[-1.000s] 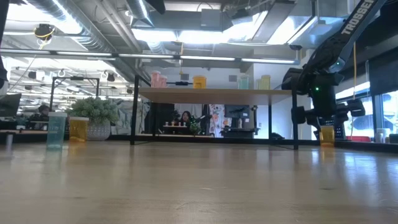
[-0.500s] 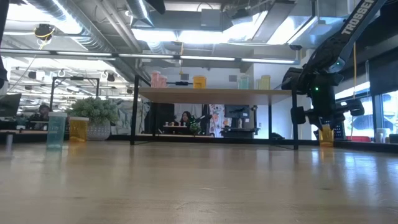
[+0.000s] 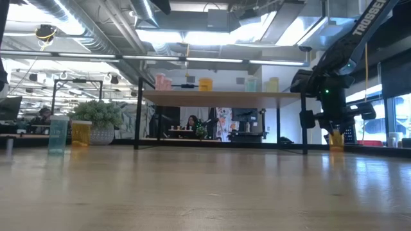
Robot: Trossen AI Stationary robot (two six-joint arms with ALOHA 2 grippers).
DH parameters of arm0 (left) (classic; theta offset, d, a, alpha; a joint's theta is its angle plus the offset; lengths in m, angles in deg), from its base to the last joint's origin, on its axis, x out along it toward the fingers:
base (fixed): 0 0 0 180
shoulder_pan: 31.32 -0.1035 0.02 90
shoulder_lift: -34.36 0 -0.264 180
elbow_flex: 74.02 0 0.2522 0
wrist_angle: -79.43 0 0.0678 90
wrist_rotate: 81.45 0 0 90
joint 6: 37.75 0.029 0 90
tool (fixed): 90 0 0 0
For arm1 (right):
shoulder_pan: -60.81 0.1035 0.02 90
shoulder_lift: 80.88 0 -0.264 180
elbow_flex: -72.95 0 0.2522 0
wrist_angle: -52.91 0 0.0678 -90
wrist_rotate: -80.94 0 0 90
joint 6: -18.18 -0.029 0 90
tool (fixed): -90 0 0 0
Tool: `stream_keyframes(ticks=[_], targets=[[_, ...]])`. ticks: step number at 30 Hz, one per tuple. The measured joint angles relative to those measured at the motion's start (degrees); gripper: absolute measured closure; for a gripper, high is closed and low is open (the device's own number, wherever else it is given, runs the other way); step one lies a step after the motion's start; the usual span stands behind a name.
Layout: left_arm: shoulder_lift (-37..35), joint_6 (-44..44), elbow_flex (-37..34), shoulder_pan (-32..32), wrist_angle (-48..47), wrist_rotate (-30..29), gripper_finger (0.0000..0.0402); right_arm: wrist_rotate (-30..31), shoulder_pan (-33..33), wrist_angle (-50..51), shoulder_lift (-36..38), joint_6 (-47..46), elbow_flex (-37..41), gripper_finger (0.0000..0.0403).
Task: Pick and place medicine bottles onto shelf by color
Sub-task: Put the right orange medicine bottle on the shelf, aligned with the other orange medicine bottle
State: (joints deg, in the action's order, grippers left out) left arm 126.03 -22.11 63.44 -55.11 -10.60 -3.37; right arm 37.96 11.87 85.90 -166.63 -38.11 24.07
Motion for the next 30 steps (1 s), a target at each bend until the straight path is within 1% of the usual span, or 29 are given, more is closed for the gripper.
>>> stream_keyframes(ticks=[12,17,22,26,30], targets=[[0.0,0.0,0.0,0.0,0.0,0.02,0.0255,-0.61,4.21,3.57,0.0,-0.44,0.02,0.0312],[-0.02,0.0,-0.01,0.0,0.0,0.0,0.0255,-1.29,3.9,3.6,0.02,-0.43,0.02,0.0312],[-0.02,-0.03,0.0,0.0,0.0,0.01,0.0255,-6.33,2.92,5.12,0.02,-0.19,0.02,0.0312],[-0.02,-0.02,-0.01,0.0,0.02,0.0,0.0255,-6.65,2.69,5.02,0.02,-0.22,0.02,0.0306],[-0.02,-0.02,0.0,0.0,0.02,0.02,0.0255,-6.64,2.68,4.98,0.02,1.47,0.02,0.0287]])
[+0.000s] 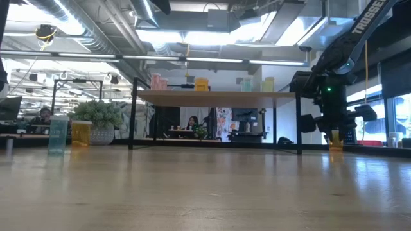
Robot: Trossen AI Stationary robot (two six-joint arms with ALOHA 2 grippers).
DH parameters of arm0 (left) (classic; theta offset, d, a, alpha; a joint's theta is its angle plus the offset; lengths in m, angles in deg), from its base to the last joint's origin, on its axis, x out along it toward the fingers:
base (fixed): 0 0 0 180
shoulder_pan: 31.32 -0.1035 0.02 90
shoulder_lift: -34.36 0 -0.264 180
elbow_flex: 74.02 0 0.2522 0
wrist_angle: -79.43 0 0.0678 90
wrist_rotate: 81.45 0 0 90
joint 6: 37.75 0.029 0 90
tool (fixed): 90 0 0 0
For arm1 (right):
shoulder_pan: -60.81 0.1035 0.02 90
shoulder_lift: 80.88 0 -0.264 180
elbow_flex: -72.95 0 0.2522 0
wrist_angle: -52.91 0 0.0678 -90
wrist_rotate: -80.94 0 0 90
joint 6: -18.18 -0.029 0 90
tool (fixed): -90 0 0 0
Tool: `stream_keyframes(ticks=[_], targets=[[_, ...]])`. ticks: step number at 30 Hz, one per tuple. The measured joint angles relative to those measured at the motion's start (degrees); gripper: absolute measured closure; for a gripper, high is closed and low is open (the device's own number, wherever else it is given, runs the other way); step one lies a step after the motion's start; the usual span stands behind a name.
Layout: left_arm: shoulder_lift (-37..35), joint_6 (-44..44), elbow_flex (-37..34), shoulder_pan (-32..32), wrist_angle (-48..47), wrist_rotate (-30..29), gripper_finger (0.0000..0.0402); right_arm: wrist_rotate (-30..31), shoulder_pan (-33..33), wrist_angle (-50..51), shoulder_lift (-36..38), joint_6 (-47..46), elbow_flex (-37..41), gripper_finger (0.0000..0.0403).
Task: Pick and place medicine bottles onto shelf by color
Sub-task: Put the right orange medicine bottle on the shelf, aligned with the other orange medicine bottle
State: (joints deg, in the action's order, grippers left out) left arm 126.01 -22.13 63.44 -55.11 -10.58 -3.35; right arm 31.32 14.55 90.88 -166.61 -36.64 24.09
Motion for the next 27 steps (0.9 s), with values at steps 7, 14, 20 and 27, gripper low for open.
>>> stream_keyframes(ticks=[7,14,20,27], targets=[[0.0,0.0,0.0,0.0,0.0,-0.02,0.0255,0.92,0.02,-0.15,0.0,3.94,0.0,0.0254],[0.02,0.02,0.0,0.0,0.0,0.0,0.0255,-4.57,0.09,-0.14,0.09,4.11,0.0,0.0247],[0.0,0.02,-0.02,0.0,0.0,0.0,0.0255,-3.89,0.83,0.08,1.76,4.11,0.0,0.0247],[0.01,0.02,0.0,0.01,0.01,-0.01,0.0255,-2.54,0.83,4.1,6.63,4.24,-0.04,0.0247]])
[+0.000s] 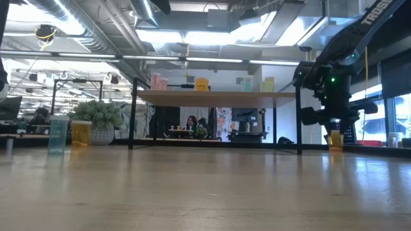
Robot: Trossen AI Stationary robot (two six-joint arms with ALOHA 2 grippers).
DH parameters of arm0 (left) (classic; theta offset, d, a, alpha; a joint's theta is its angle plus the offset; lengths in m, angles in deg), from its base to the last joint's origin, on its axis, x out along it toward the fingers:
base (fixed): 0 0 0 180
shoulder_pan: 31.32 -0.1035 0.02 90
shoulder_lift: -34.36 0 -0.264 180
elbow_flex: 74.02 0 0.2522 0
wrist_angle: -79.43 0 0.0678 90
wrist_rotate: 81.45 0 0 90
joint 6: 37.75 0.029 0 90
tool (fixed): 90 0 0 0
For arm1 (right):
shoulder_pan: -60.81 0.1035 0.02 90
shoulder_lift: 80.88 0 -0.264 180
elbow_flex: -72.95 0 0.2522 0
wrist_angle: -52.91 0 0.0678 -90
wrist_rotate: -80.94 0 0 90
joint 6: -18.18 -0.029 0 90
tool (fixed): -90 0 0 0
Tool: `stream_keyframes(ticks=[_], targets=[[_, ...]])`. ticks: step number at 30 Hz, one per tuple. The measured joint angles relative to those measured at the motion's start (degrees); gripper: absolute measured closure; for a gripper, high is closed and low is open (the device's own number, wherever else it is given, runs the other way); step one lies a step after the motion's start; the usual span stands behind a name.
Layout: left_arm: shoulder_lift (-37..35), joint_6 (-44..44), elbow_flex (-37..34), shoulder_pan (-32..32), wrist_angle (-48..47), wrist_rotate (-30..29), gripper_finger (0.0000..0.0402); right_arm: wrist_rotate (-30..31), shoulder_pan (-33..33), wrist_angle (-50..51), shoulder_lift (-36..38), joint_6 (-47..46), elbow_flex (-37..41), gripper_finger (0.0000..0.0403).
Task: Pick and place medicine bottles onto shelf by color
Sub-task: Put the right orange medicine bottle on the shelf, aligned with the other orange medicine bottle
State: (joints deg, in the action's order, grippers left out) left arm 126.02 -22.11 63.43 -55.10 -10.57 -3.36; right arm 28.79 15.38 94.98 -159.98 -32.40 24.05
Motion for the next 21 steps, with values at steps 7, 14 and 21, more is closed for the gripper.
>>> stream_keyframes(ticks=[7,14,21], targets=[[-0.01,0.0,0.0,0.01,0.0,0.01,0.0255,-0.19,0.0,3.56,5.29,-0.13,0.0,0.0247],[-0.01,-0.02,0.0,0.06,0.01,0.01,0.0255,-4.29,1.23,4.44,8.94,-0.18,0.0,0.0247],[0.0,-0.02,0.0,0.06,0.01,0.01,0.0255,-2.26,5.58,6.17,11.57,-0.44,0.0,0.0247]])
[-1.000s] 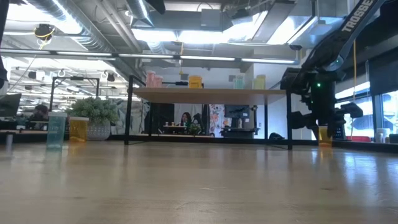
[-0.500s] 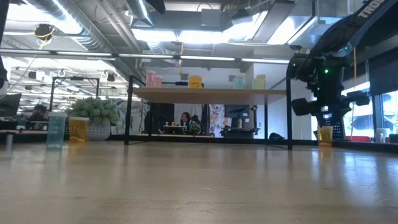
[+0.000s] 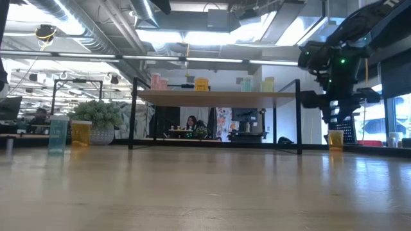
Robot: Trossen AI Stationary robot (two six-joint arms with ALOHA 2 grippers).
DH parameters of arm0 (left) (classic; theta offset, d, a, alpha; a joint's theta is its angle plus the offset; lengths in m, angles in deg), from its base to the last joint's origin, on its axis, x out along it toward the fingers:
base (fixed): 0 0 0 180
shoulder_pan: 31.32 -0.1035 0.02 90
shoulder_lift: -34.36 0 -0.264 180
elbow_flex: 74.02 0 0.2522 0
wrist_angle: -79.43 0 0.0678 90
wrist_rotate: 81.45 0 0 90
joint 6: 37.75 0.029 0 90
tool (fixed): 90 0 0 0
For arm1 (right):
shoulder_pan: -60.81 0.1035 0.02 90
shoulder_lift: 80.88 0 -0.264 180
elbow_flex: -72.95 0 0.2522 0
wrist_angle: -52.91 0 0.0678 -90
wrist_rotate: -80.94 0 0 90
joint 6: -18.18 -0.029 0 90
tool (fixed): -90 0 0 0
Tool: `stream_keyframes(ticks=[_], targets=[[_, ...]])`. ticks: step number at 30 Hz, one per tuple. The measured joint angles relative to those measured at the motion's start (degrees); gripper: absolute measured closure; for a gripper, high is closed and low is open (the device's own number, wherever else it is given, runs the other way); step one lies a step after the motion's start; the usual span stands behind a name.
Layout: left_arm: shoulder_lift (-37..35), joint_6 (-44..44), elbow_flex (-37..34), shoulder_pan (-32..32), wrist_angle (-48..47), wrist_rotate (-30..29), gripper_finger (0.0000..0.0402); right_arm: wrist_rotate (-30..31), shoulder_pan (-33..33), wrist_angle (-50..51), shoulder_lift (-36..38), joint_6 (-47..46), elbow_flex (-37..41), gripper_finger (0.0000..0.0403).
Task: Pick and place medicine bottles onto shelf by color
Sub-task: Put the right orange medicine bottle on the shelf, aligned with the other orange medicine bottle
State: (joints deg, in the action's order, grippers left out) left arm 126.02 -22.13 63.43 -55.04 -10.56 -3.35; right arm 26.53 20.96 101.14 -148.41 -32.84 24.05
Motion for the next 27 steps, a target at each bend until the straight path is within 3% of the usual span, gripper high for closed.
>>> stream_keyframes(ticks=[5,22,27], targets=[[0.0,-0.01,0.0,0.0,0.0,0.0,0.0255,1.44,1.95,4.82,2.18,-5.67,0.0,0.0247],[0.0,-0.02,0.0,0.0,0.01,0.0,0.0255,0.22,2.62,9.26,5.82,-10.27,0.0,0.0246],[0.0,-0.02,0.01,0.0,0.02,0.0,0.0255,0.73,2.62,9.08,5.82,-10.19,0.0,0.0214]])
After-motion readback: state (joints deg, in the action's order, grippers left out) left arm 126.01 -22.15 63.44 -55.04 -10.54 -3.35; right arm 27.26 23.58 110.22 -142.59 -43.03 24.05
